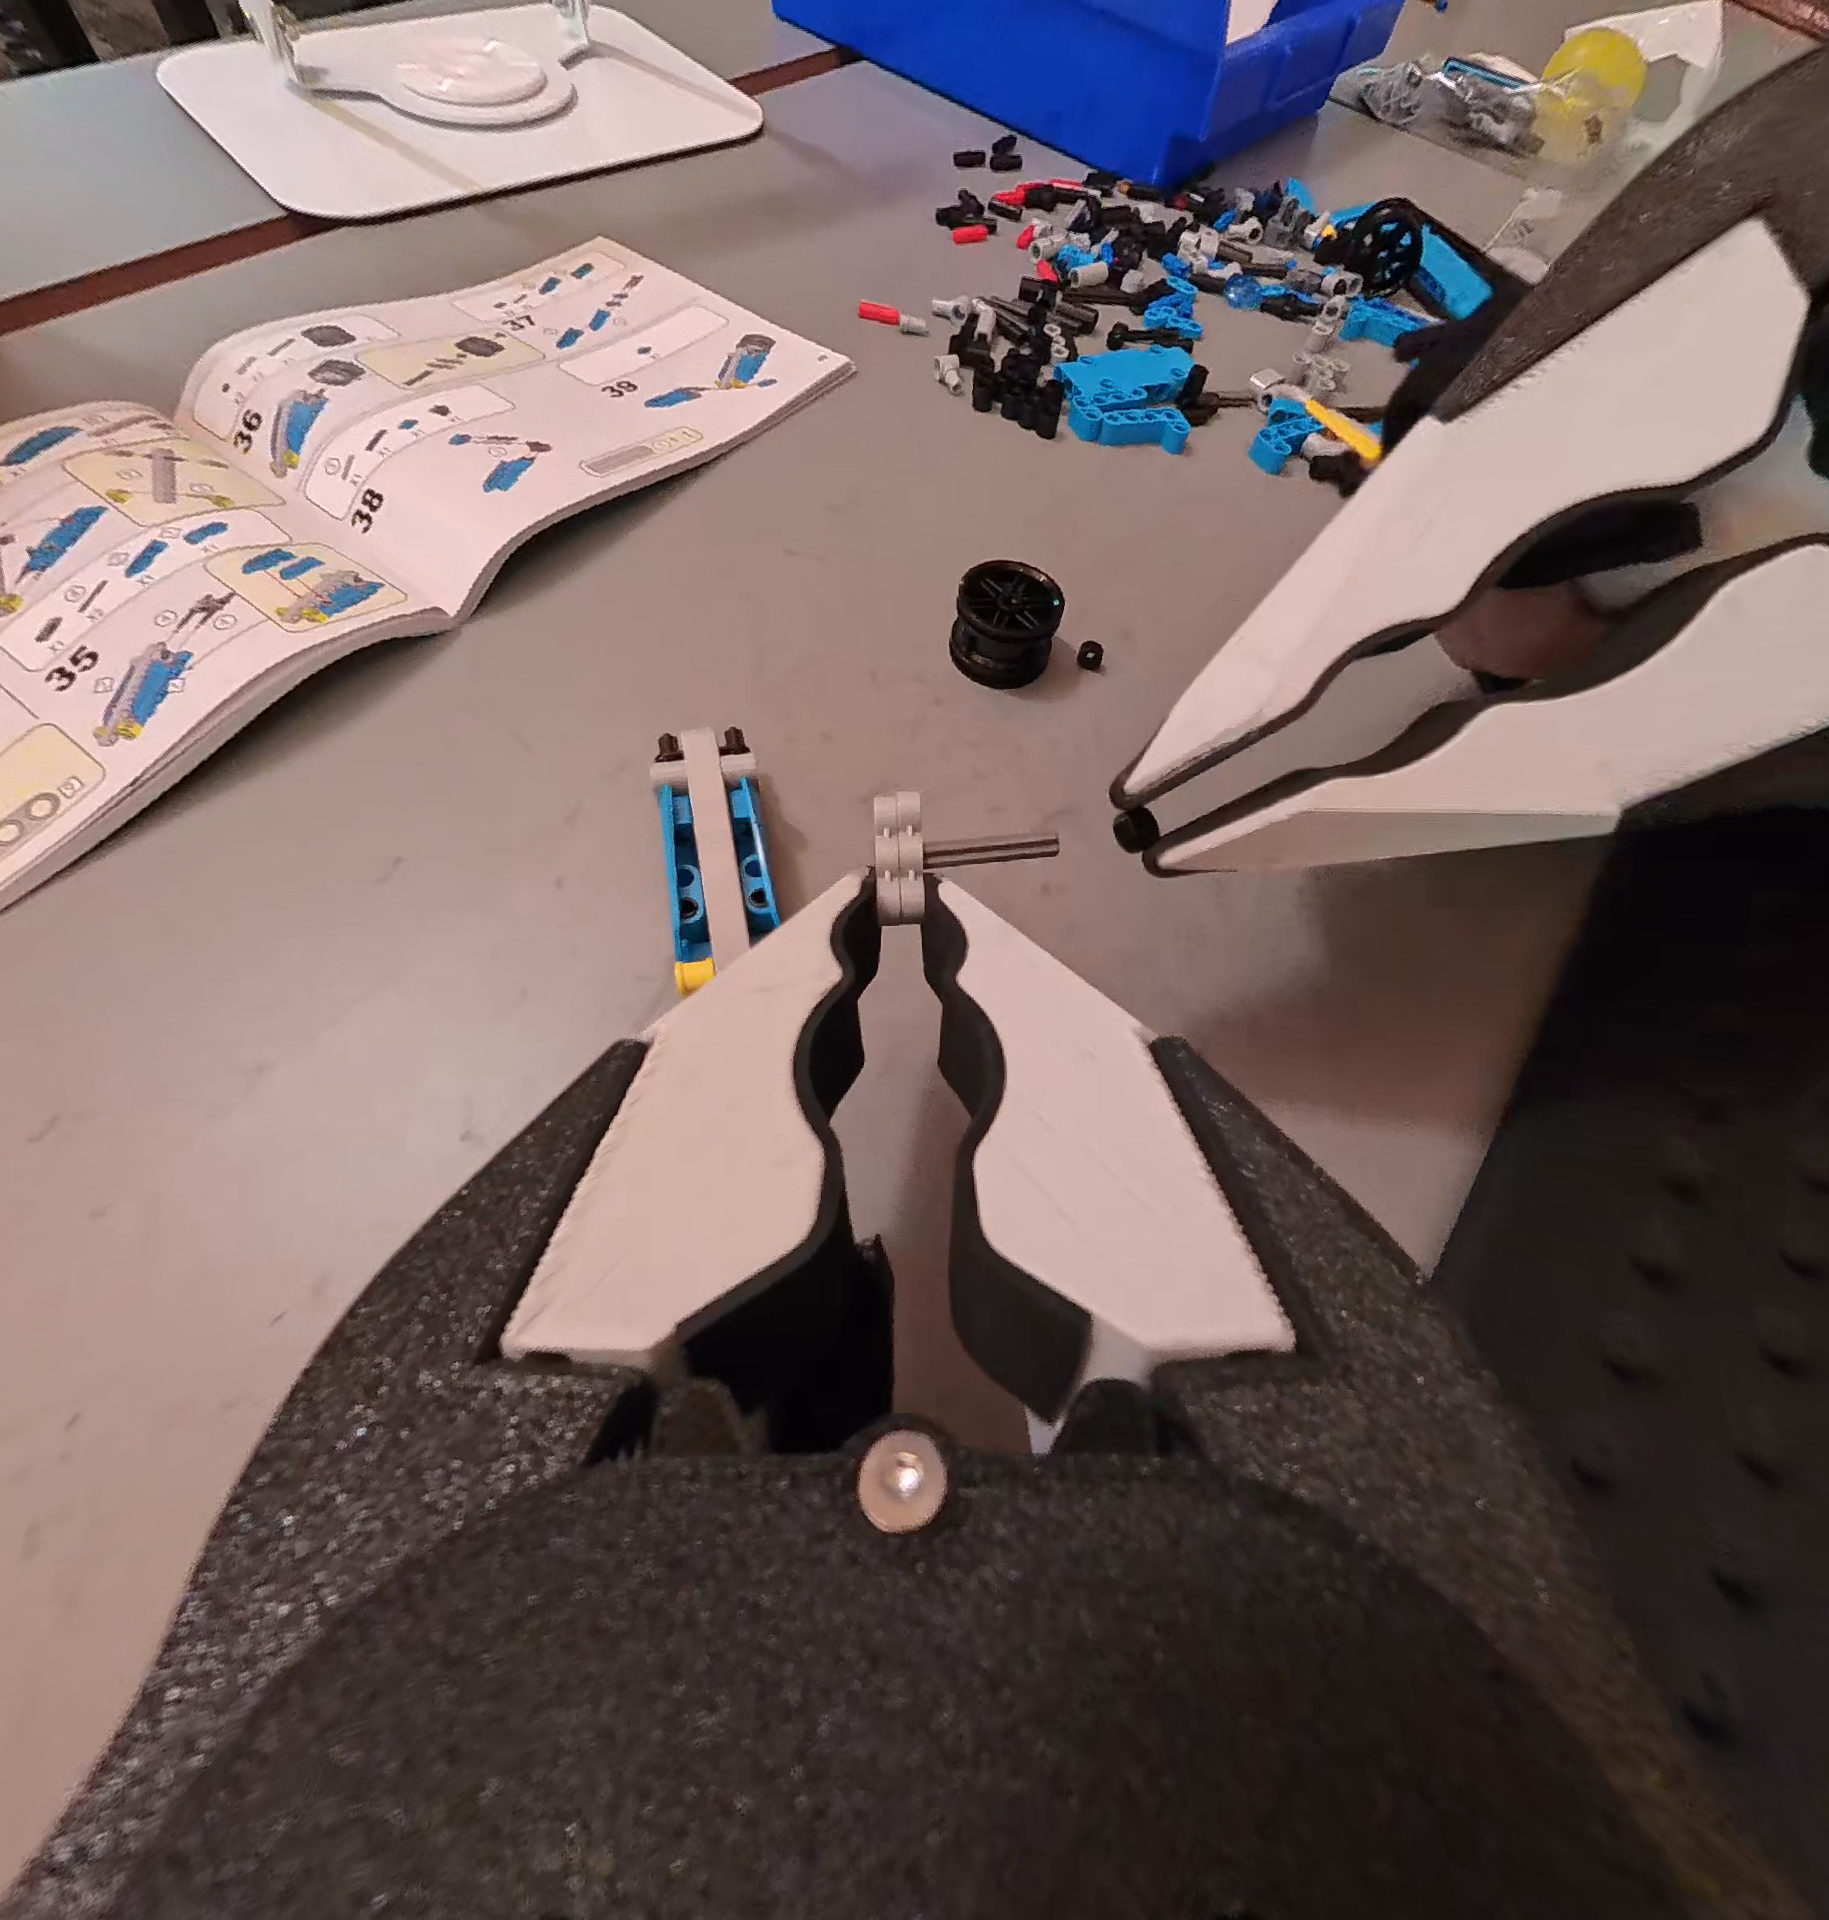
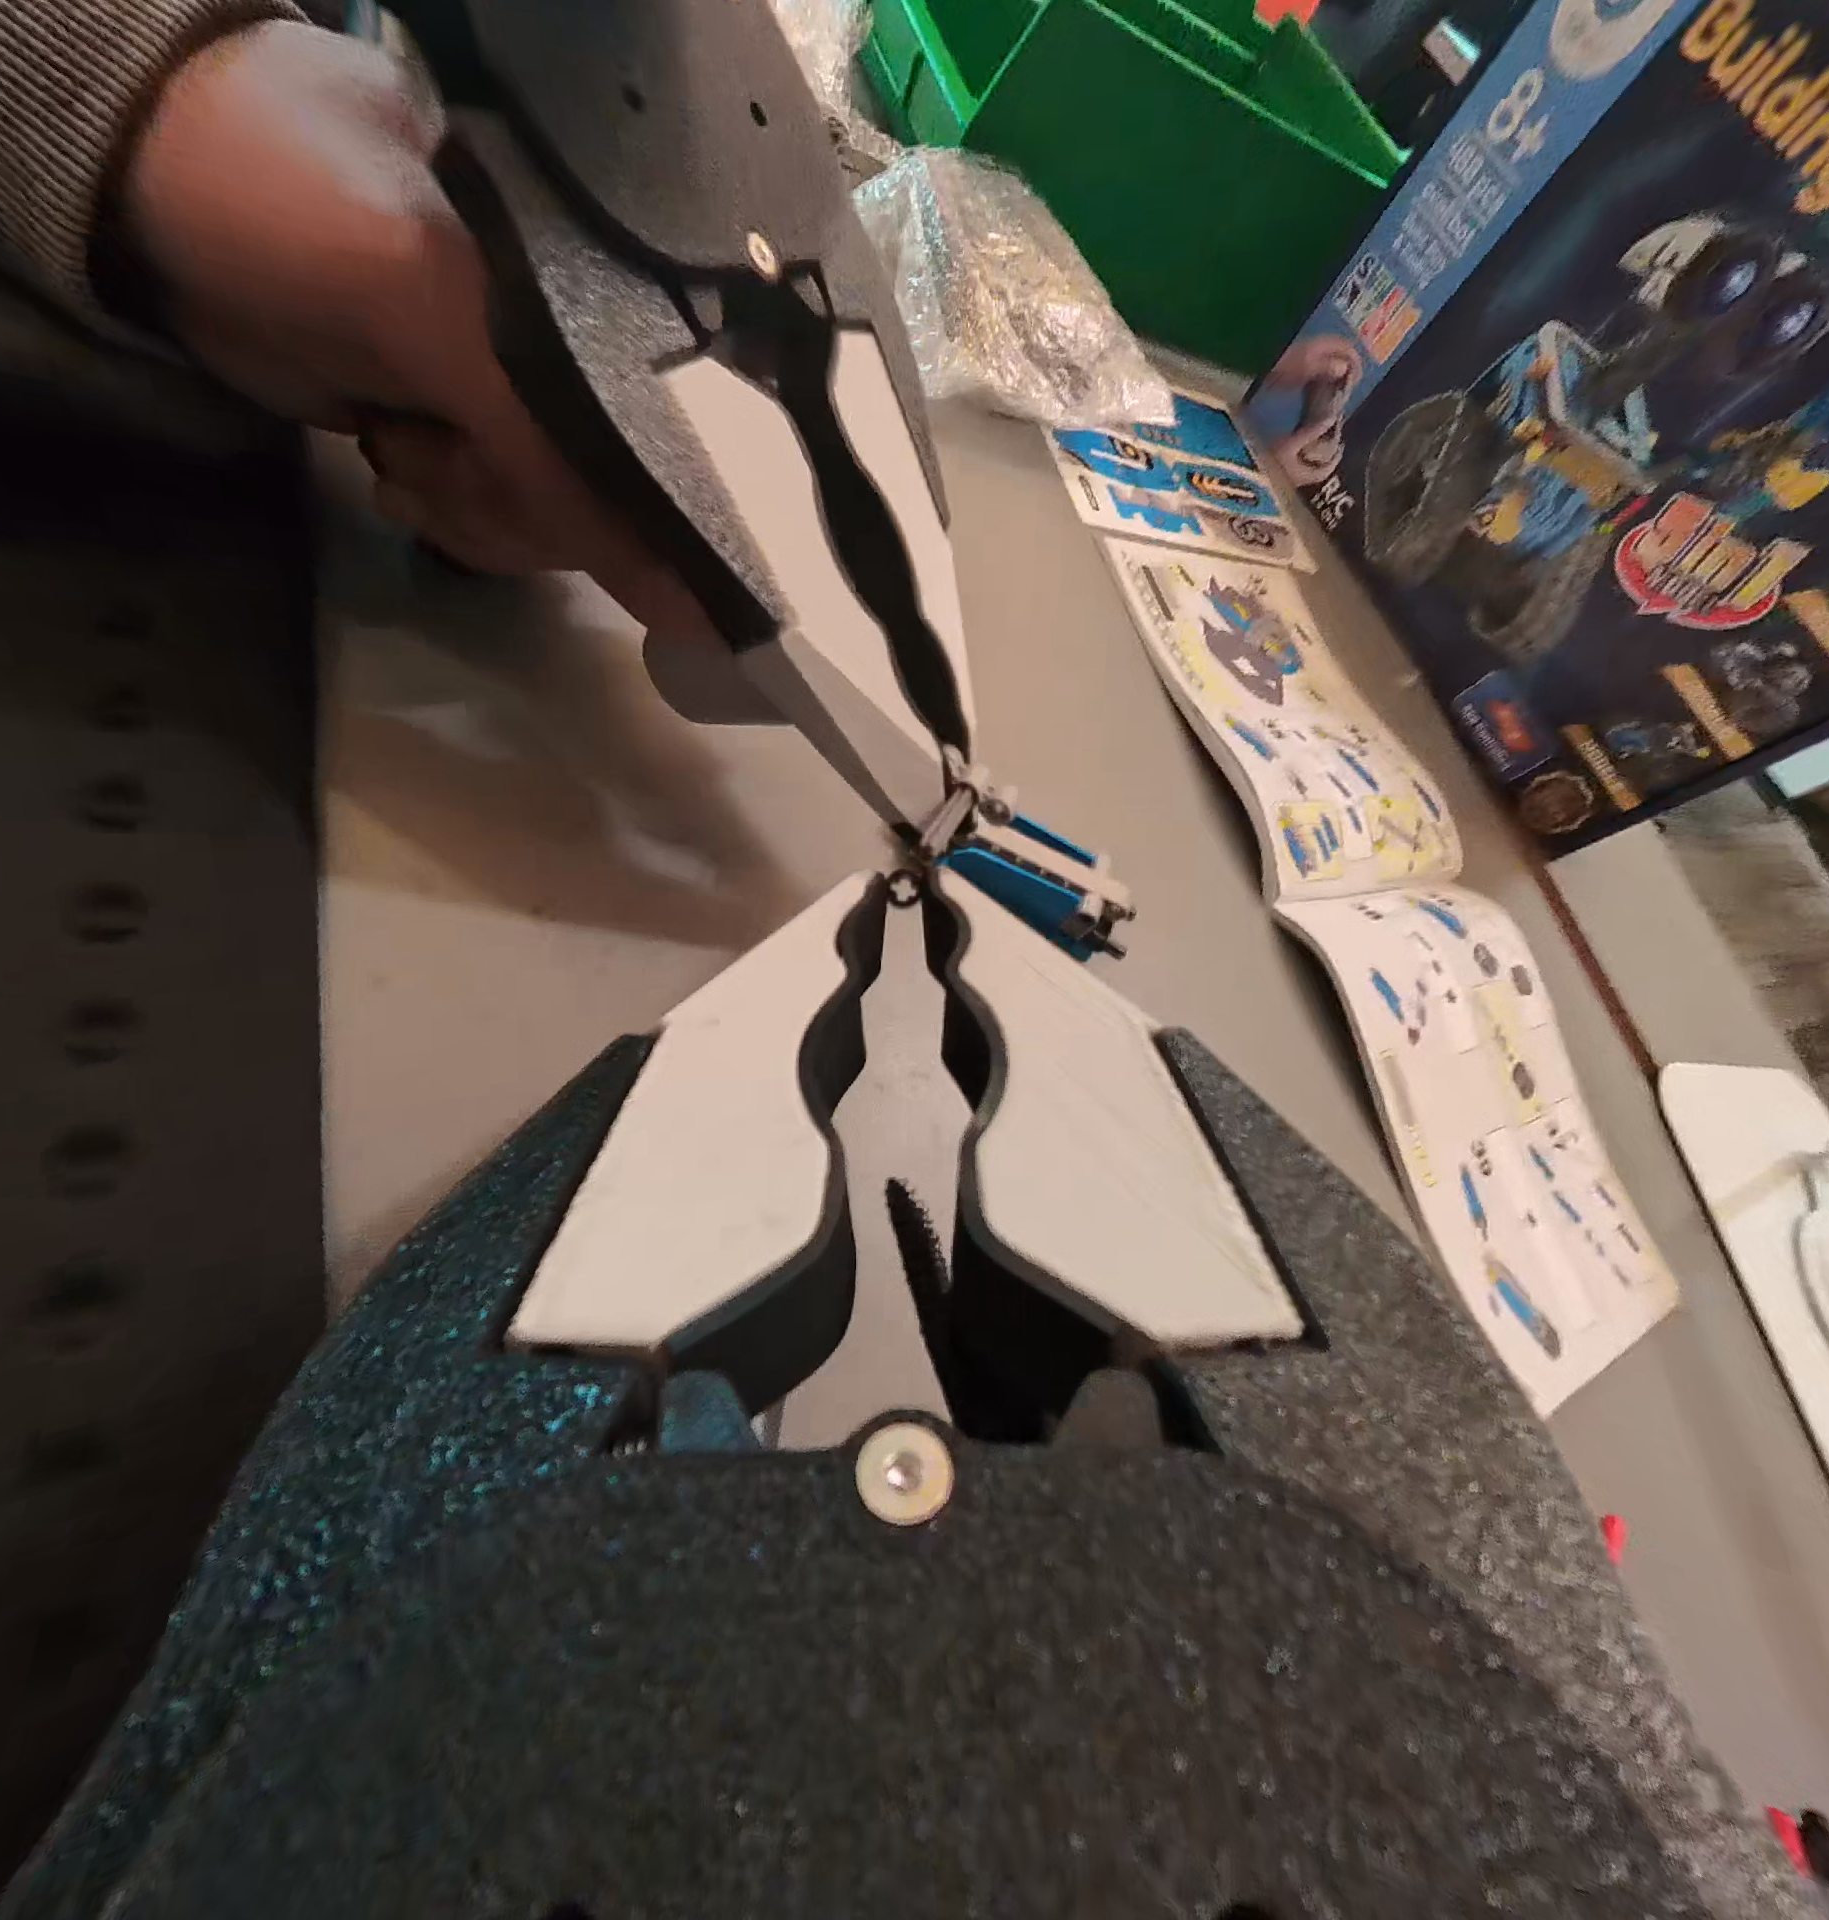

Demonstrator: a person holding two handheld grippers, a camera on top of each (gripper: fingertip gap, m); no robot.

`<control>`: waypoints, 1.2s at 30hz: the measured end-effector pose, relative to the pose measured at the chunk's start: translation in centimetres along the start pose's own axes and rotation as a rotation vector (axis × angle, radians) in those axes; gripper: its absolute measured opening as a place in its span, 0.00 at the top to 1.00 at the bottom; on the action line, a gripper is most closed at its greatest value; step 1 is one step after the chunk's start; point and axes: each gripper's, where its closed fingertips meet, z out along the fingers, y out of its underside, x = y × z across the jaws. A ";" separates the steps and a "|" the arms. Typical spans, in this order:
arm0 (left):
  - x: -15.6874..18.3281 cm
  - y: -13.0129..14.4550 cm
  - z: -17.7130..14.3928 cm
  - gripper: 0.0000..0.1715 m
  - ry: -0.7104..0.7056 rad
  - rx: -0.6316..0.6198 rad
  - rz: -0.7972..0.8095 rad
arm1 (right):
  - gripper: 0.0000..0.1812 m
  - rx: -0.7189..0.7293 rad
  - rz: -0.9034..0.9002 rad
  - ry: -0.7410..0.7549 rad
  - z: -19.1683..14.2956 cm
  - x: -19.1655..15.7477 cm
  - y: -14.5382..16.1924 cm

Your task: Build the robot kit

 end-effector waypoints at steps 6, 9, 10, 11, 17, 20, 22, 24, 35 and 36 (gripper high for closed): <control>0.3 0.1 0.2 0.96 0.023 -0.011 -0.018 | 0.96 -0.015 -0.014 0.036 0.7 0.4 0.1; 0.4 0.2 0.2 0.96 0.033 -0.013 -0.037 | 0.96 -0.009 -0.014 0.039 0.7 0.5 0.1; 0.3 0.2 0.3 0.96 0.035 -0.014 -0.042 | 0.96 -0.011 -0.017 0.039 0.7 0.5 0.1; 0.3 0.2 0.3 0.96 0.034 -0.014 -0.047 | 0.96 -0.008 -0.024 0.043 0.7 0.5 0.1; 0.3 0.3 0.3 0.96 0.047 -0.018 -0.062 | 0.96 -0.007 -0.042 0.047 1.0 0.3 0.0; 0.3 0.3 0.3 0.96 0.051 -0.018 -0.068 | 0.96 -0.009 -0.047 0.050 1.1 0.3 0.0; 0.3 0.3 0.3 0.96 0.059 -0.019 -0.077 | 0.96 -0.009 -0.053 0.051 1.1 0.3 0.1; 0.4 0.3 0.3 0.96 0.074 -0.016 -0.093 | 0.96 -0.002 -0.064 0.057 1.1 0.3 0.0; 1.5 -0.3 -0.2 0.96 0.248 0.021 -0.256 | 0.96 0.080 -0.225 0.150 0.3 0.1 -1.1; 1.6 -0.3 -0.3 0.96 0.261 0.023 -0.270 | 0.96 0.088 -0.236 0.156 0.3 0.1 -1.2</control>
